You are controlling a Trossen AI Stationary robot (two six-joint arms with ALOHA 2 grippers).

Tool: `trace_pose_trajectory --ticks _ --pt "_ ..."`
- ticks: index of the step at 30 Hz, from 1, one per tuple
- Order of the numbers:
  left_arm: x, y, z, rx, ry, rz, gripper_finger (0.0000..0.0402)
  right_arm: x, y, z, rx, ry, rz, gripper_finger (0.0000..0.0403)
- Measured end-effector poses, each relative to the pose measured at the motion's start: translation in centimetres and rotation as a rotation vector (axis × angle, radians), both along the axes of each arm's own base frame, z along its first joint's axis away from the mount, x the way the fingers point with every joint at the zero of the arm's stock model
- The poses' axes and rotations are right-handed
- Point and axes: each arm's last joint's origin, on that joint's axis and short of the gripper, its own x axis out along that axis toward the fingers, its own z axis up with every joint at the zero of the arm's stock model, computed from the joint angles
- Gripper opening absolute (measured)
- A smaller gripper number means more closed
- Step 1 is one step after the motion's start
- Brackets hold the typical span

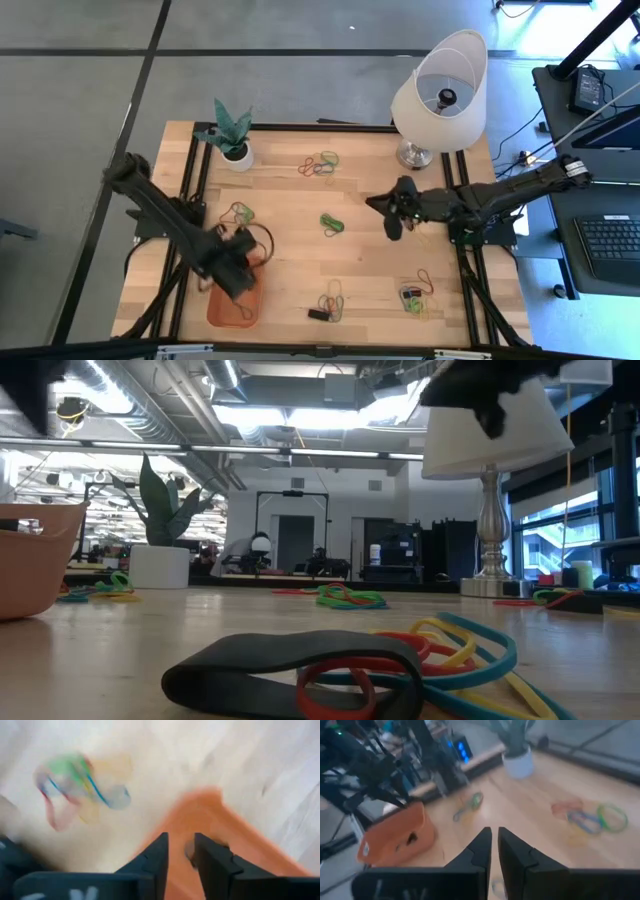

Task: Pick and place rubber bands into bin
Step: Put the top yellow rubber band into the orange bin

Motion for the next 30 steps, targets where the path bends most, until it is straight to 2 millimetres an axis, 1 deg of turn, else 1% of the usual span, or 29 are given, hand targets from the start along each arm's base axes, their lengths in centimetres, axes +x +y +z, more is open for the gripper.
trace_pose_trajectory --ticks 2,5,7,9,11,13,17,19,24,27,30 --pt "-0.8 1.6 1.7 0.042 -0.068 -0.033 0.0056 1.4 -0.4 0.6 -0.016 0.012 -0.025 0.0037" --pt "-1.8 4.1 3.8 0.139 -0.143 -0.104 0.0014 4.5 -1.0 1.6 -0.06 0.07 -0.032 0.0037" --pt "-2.2 5.6 4.7 0.2 -0.184 -0.143 0.0006 6.7 -1.5 2.4 -0.089 0.116 -0.043 0.0037" --pt "-2.7 7.0 5.0 0.25 -0.19 -0.175 0.0002 9.0 -2.2 2.8 -0.112 0.182 -0.061 0.0037" --pt "-3.2 8.3 4.8 0.281 -0.197 -0.205 0.0001 11.2 -3.3 3.2 -0.116 0.256 -0.09 0.0037" --pt "-3.7 9.4 4.2 0.299 -0.231 -0.234 0.0002 13.2 -4.5 3.2 -0.101 0.34 -0.103 0.0037" --pt "-5.0 11.1 2.0 0.254 -0.344 -0.313 0.0002 16.6 -7.6 2.5 -0.038 0.509 -0.098 0.0037" --pt "-6.0 11.8 0.9 0.224 -0.413 -0.341 0.0002 18.1 -9.3 2.0 0.001 0.57 -0.098 0.0037" --pt "-8.3 13.2 -0.8 0.195 -0.604 -0.371 0.0002 20.7 -13.4 0.1 0.105 0.717 -0.15 0.0037" --pt "-9.4 13.5 -0.8 0.215 -0.737 -0.39 0.0002 21.6 -15.7 -1.3 0.163 0.794 -0.189 0.0037" --pt "-10.4 13.7 -0.6 0.217 -0.827 -0.382 0.0002 22.2 -17.4 -3.1 0.223 0.864 -0.234 0.0037"
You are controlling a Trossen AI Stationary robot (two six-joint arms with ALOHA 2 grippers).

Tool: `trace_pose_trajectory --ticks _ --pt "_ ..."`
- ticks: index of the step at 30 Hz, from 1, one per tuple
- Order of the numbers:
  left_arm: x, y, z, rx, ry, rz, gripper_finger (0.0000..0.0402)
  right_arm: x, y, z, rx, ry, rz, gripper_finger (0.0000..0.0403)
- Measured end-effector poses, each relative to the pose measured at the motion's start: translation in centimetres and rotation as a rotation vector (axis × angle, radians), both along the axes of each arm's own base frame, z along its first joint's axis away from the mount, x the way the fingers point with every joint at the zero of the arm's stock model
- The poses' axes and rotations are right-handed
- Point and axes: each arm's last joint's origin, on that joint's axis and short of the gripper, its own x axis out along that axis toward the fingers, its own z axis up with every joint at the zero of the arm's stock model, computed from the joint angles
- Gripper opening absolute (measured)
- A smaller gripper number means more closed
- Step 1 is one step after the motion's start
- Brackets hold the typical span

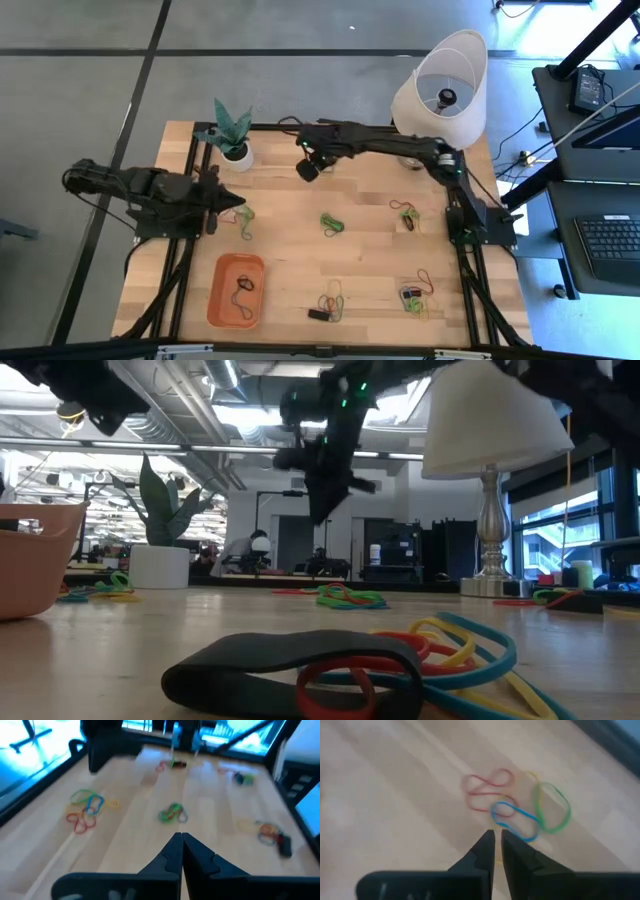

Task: Pick and place rubber bands into bin
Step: Put the top yellow rubber band into the orange bin

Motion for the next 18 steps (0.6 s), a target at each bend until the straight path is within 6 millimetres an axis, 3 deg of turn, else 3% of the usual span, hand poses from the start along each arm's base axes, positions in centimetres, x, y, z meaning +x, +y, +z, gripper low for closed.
trace_pose_trajectory --ticks 9,14,18 --pt "-1.0 0.3 0.3 -0.041 -0.062 0.019 0.0002 0.3 -1.6 -6.1 0.117 0.153 -0.12 0.0037" --pt "-1.0 0.3 0.3 -0.037 -0.058 0.023 0.0002 0.6 -1.7 -8.0 0.133 0.191 -0.148 0.0055" --pt "-1.0 0.3 0.3 -0.036 -0.057 0.024 0.0002 0.6 -1.7 -8.4 0.135 0.198 -0.152 0.0092"
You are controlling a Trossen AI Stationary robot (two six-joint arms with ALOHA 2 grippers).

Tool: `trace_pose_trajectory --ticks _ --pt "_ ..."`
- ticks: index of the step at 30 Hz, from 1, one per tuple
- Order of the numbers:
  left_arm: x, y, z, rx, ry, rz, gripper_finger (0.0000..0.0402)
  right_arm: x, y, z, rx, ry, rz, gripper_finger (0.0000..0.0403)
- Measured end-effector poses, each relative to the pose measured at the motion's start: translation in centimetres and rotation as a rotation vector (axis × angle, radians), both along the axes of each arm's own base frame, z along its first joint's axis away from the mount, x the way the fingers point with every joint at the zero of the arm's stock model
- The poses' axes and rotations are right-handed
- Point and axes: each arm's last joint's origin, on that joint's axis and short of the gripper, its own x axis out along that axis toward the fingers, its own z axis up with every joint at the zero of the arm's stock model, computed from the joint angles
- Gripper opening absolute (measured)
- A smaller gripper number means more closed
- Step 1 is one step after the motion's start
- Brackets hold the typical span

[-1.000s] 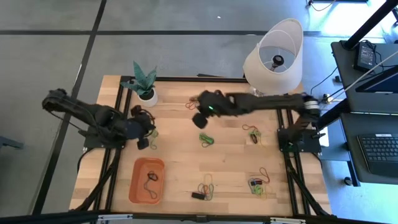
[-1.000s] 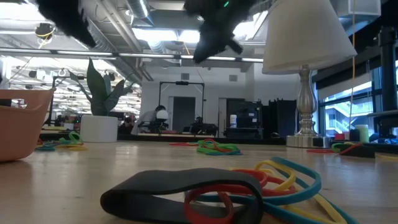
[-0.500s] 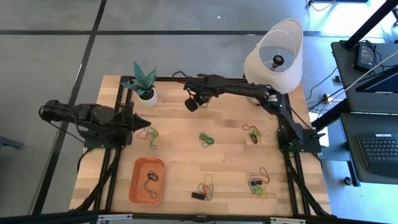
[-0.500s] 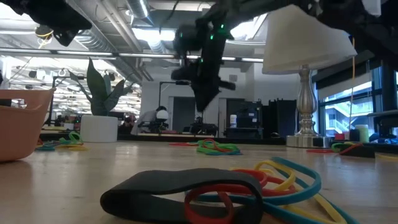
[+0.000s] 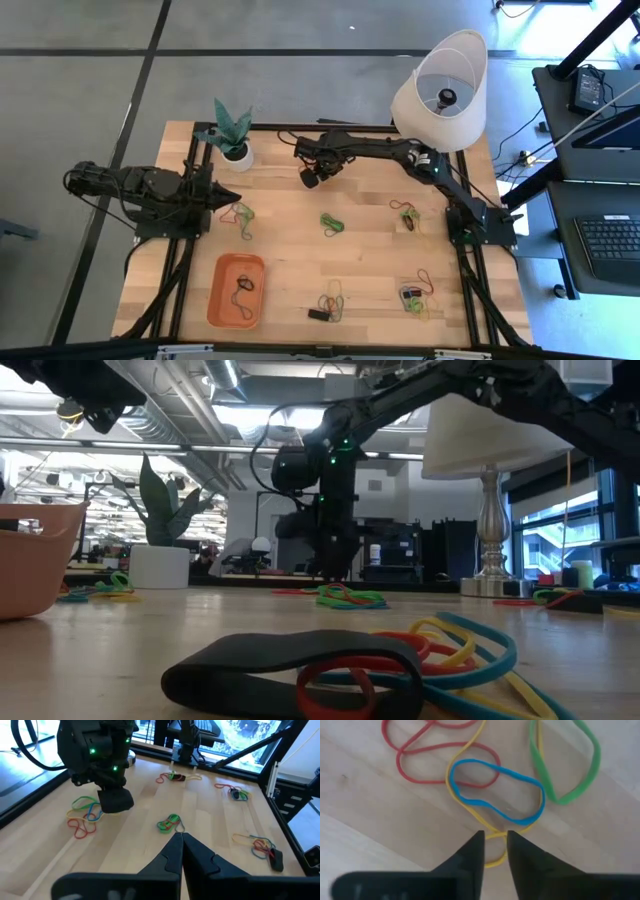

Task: Pick and place rubber bands into bin
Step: Put the top yellow rubber band into the orange bin

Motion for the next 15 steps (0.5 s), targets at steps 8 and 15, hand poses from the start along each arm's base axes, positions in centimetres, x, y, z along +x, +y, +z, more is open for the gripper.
trace_pose_trajectory --ticks 8,15 --pt "0.0 0.0 0.0 0.001 0.002 0.002 0.0002 0.0 -0.2 0.0 0.0 -0.013 -0.073 0.0173" --pt "0.0 0.0 0.0 0.002 0.002 0.003 0.0002 0.0 -0.2 -1.1 0.019 0.011 -0.1 0.0194"
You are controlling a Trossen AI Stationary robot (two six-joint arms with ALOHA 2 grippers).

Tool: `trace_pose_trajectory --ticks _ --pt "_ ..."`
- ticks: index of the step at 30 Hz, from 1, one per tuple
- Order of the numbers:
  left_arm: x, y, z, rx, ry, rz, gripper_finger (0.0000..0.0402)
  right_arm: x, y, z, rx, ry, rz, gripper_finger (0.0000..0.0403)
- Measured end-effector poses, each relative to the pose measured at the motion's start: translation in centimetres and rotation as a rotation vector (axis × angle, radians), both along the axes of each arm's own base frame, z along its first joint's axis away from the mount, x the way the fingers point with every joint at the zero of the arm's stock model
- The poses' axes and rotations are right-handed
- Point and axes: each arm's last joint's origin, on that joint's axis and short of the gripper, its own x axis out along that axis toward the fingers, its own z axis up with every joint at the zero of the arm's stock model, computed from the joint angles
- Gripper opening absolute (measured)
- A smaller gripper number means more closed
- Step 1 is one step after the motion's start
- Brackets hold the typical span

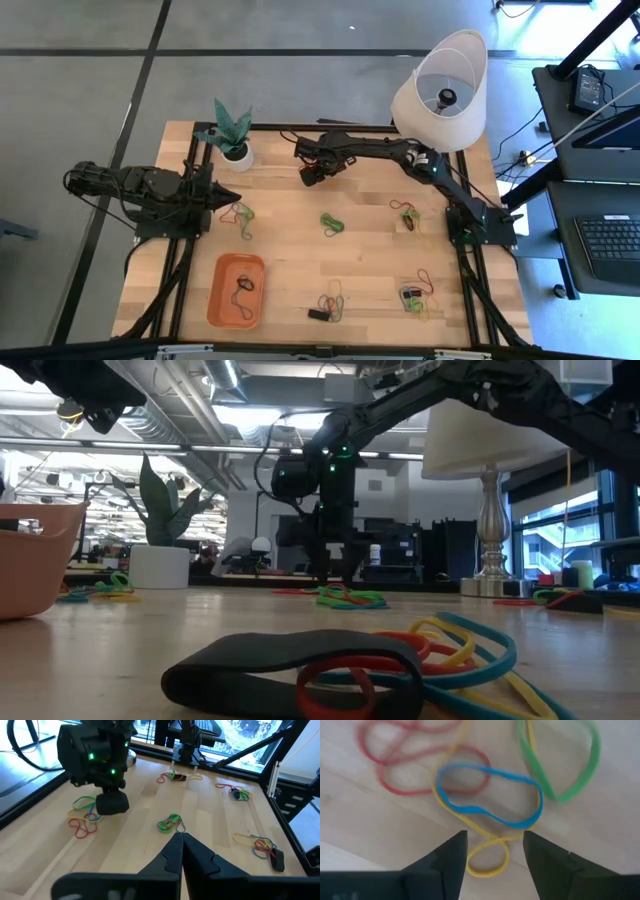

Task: Pick and place rubber bands into bin
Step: Put the top yellow rubber band into the orange bin

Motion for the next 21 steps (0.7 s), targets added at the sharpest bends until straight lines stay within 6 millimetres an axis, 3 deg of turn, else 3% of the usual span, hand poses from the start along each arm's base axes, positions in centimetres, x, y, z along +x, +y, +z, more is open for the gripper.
trace_pose_trajectory --ticks 7,13,18,21 --pt "0.0 0.0 0.0 -0.001 -0.001 0.001 0.0003 0.4 0.8 -1.2 0.024 0.027 0.046 0.0143" --pt "0.0 0.0 0.0 -0.004 -0.004 -0.004 0.0003 0.6 1.7 -1.0 0.01 0.042 0.128 0.0027" --pt "0.4 -0.2 0.3 -0.003 -0.028 -0.027 0.0001 0.3 3.0 0.7 0.024 0.076 0.194 0.0013" --pt "1.3 -0.6 0.5 -0.008 -0.041 -0.041 0.0003 -0.2 4.1 3.5 -0.017 0.065 0.228 0.0005"
